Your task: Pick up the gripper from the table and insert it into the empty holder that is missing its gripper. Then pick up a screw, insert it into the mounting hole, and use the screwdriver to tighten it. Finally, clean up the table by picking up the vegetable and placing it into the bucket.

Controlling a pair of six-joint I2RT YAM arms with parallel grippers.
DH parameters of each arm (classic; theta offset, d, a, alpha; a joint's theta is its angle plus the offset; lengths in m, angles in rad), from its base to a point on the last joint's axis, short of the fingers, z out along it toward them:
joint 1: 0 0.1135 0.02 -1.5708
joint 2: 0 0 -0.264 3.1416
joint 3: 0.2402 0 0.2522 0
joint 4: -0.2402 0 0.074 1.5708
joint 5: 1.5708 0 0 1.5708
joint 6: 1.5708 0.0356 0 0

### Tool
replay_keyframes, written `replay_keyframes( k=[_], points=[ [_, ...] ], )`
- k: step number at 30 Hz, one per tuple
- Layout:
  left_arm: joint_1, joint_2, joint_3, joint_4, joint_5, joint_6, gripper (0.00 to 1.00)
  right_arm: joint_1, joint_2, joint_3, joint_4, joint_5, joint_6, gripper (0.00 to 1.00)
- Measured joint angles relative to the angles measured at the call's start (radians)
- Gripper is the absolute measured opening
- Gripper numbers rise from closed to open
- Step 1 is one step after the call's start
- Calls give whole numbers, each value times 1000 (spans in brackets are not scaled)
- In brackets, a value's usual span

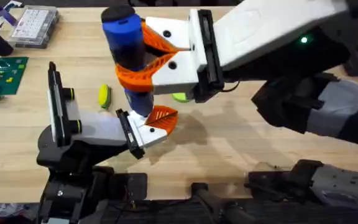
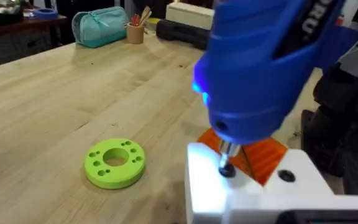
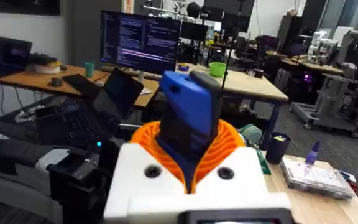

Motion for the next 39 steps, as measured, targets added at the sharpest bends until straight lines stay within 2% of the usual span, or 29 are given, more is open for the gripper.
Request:
replay_keyframes(
  k=[35,39],
  points=[
    [0,0,0,0,7,1,15,0,2,6,-39,7,8,26],
    [0,0,0,0,6,1,15,0,11,55,-70,10,15,26]
  ],
)
